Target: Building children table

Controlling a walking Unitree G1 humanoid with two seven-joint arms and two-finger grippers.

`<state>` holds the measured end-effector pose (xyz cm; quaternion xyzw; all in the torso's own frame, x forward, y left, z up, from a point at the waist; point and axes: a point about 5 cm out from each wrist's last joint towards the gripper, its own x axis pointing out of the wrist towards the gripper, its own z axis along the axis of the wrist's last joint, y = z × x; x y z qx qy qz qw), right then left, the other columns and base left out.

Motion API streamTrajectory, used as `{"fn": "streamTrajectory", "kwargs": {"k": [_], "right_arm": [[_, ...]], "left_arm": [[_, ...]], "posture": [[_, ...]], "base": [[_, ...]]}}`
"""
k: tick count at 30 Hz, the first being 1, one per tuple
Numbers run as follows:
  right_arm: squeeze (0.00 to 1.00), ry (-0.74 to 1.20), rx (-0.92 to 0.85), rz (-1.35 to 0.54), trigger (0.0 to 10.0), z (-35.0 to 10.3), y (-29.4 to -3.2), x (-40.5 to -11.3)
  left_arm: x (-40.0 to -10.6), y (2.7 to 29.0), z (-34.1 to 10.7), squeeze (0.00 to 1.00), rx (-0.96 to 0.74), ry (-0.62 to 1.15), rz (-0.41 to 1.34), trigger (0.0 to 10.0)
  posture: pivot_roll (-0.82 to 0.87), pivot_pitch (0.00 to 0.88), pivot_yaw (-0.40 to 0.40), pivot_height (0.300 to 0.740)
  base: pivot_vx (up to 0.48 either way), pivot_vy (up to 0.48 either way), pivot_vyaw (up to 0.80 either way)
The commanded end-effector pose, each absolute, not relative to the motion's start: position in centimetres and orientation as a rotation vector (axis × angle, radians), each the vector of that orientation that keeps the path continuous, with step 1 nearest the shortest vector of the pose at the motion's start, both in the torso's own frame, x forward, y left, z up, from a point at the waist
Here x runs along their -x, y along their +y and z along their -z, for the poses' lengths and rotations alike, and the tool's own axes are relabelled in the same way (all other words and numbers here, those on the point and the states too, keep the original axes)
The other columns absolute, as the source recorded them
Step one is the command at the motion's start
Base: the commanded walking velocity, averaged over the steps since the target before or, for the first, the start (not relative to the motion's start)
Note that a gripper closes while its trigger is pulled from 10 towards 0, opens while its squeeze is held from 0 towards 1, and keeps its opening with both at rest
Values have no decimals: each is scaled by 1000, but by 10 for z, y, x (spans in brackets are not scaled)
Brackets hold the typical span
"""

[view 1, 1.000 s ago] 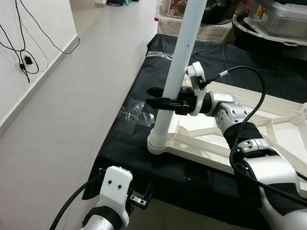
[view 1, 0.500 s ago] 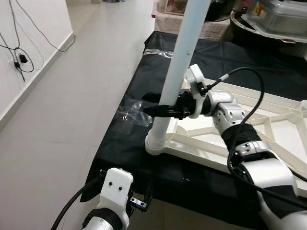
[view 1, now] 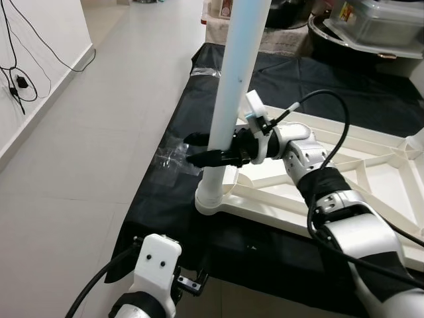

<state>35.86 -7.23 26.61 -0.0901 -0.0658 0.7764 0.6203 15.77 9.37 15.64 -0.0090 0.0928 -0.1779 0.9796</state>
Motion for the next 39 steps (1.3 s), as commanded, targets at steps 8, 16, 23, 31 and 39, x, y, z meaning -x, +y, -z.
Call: {"fn": "streamTrajectory", "kwargs": {"k": [8, 16, 23, 31, 39], "right_arm": [[0, -8, 200, -1903, 10000, -239, -33, -350], [0, -41, 164, -1890, 10000, -241, -32, -352], [0, -83, 85, -1829, 10000, -238, -58, -355], [0, -87, 67, -1777, 10000, -229, -73, -357], [0, -82, 88, -1679, 10000, -217, -76, -360]], "left_arm": [[-146, 95, -159, 0, 5, 216, 357, 10000], [-141, 95, -160, 0, 4, 227, 349, 10000], [-142, 95, -159, 0, 4, 237, 362, 10000], [-146, 95, -158, 0, -7, 234, 369, 10000], [-151, 96, -158, 0, -17, 224, 365, 10000]], "posture": [[259, 298, -156, 740], [261, 307, -154, 740], [250, 300, -132, 740], [250, 286, -126, 740], [242, 261, -120, 740]], "base": [[0, 0, 0], [0, 0, 0], [0, 0, 0], [0, 0, 0], [0, 0, 0]]}}
